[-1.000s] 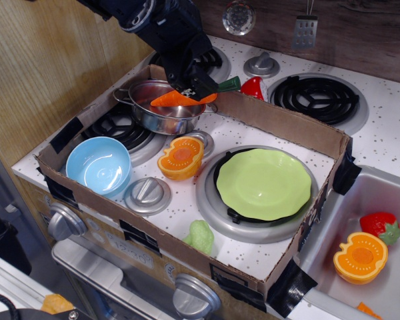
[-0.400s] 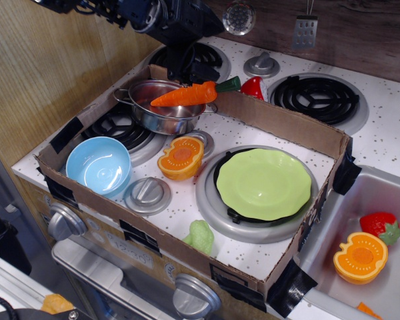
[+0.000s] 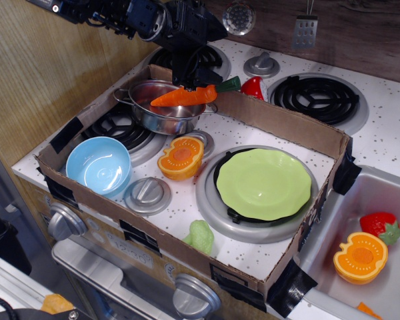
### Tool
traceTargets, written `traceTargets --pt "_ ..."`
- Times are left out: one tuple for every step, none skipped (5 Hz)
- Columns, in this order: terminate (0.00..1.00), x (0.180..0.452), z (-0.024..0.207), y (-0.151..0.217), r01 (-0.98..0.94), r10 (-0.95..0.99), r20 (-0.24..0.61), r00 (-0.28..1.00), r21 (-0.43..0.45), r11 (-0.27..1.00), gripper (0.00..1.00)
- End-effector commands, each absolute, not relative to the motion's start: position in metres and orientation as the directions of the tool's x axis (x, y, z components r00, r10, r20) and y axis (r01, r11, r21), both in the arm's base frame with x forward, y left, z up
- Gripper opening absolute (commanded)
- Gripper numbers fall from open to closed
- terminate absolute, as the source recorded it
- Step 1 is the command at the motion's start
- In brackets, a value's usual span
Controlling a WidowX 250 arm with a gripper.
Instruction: Put carrot on plate
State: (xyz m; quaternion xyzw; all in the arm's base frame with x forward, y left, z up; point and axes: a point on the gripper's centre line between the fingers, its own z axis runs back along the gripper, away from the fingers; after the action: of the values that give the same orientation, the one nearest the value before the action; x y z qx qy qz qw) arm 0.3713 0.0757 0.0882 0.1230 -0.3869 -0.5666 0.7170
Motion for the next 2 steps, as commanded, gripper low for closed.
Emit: traceTargets --pt "0.0 0.367 0.075 0.06 0.722 -0.908 0.405 0.107 0.596 0.351 1.0" --pt "0.0 0.367 0.064 0.06 0.739 -0.904 0.413 0.113 0.573 0.354 1.0"
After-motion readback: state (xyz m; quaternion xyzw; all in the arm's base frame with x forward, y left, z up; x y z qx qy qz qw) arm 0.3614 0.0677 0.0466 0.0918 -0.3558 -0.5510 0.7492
